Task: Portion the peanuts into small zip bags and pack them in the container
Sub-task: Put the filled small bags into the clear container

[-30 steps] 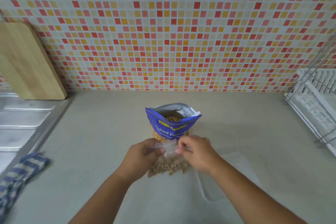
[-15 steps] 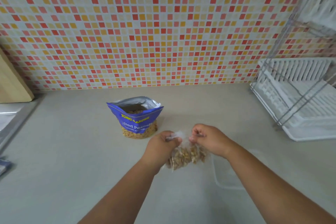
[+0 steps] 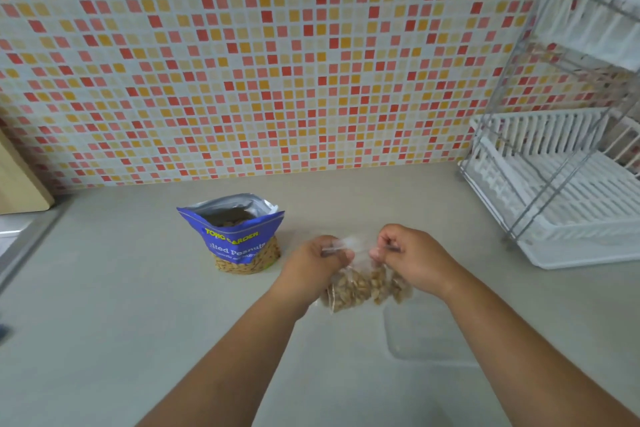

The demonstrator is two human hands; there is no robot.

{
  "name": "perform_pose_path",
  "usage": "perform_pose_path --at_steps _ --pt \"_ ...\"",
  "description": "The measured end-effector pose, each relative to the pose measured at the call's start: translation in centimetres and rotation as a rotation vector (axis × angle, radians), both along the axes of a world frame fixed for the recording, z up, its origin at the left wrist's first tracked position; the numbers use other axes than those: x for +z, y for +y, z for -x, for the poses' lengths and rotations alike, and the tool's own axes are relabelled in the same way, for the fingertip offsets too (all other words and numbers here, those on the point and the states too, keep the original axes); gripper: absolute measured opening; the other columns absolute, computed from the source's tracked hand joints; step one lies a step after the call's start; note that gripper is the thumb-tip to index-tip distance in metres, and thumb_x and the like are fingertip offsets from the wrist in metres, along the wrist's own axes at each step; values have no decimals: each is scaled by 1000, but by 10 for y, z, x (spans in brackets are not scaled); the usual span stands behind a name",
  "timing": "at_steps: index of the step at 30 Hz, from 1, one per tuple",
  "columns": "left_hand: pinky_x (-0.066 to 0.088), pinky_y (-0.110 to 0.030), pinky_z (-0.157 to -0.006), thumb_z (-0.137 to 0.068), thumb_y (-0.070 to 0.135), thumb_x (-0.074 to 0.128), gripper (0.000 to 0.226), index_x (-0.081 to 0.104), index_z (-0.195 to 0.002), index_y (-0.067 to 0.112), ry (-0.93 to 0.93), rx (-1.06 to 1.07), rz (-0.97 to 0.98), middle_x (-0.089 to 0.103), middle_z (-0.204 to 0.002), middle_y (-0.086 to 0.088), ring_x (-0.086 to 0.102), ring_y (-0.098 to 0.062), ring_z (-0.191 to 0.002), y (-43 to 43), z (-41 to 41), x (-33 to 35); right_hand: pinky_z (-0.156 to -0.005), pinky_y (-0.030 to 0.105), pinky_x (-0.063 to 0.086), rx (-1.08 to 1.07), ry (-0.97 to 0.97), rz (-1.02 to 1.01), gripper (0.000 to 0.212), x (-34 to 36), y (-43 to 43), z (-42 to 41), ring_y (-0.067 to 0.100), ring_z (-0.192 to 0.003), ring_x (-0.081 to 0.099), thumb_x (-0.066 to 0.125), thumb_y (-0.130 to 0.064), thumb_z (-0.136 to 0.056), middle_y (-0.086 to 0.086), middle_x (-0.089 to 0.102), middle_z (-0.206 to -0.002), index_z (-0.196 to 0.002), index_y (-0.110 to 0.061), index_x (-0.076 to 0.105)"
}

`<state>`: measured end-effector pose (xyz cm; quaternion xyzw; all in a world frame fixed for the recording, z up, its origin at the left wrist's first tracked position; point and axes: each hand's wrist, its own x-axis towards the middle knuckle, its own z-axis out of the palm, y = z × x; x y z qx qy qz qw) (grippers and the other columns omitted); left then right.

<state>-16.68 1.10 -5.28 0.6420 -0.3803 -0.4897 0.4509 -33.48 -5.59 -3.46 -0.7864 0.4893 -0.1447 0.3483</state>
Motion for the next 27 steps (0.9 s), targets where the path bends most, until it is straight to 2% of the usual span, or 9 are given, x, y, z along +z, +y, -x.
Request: perform_pose_path --at_steps 4,8,11,14,15,17,19,22,27 --pt "43 -16 -46 -84 18 67 2 67 -85 16 3 -78 -34 67 -71 0 59 -10 -54 -15 34 -5 -61 24 41 -79 30 -25 18 -6 -4 36 7 -61 55 63 -23 -87 -10 70 -70 -73 -15 55" --pt "43 -12 -46 -84 15 67 2 65 -84 14 55 -159 -116 67 -71 0 61 -8 -55 -29 66 -15 -54 20 36 -167 80 -65 21 -14 -4 71 3 -56 50 63 -25 -87 -12 62 -62 -69 -19 54" --pt "43 -15 -48 -83 19 68 10 66 -91 13 34 -202 -219 68 -79 -3 61 -12 -61 -36 88 -27 -56 23 36 -220 140 -103 19 -29 -6 91 12 -63 52 65 -29 -85 -6 60 -68 -72 -17 57" --pt "41 -17 -47 -82 22 68 29 63 -108 9 -56 -223 -288 66 -87 -5 57 -12 -57 -39 103 -41 -56 22 35 -243 211 -128 18 -49 -5 101 17 -73 55 64 -27 -85 -4 57 -69 -72 -18 56" --pt "43 -19 -50 -82 22 67 29 63 -107 9 -103 -237 -295 65 -88 -6 58 -13 -59 -39 106 -46 -57 24 36 -242 240 -131 17 -55 -3 103 18 -75 56 63 -27 -86 -4 57 -70 -72 -19 56" --pt "51 -27 -67 -83 22 63 17 63 -97 13 -277 -302 -298 65 -96 -9 64 -21 -77 -39 111 -50 -66 27 40 -238 294 -122 11 -66 1 104 21 -82 59 60 -26 -86 1 64 -79 -76 -21 57" --pt "53 -32 -84 -85 26 59 17 63 -100 18 -450 -362 -296 66 -107 -9 64 -26 -97 -40 113 -54 -74 28 45 -240 339 -90 7 -72 5 102 25 -92 62 58 -27 -85 3 69 -93 -79 -24 57" --pt "53 -30 -84 -86 31 55 27 61 -112 25 -611 -399 -303 65 -113 -5 64 -24 -99 -38 109 -55 -75 28 45 -226 373 -58 13 -76 9 93 26 -96 62 56 -34 -88 4 69 -99 -78 -27 50" --pt "53 -31 -85 -87 28 49 26 64 -107 24 -796 -454 -318 67 -112 -5 63 -24 -100 -28 86 -56 -71 26 37 -124 410 -32 11 -80 17 67 27 -100 62 53 -38 -89 5 68 -104 -83 -29 53"
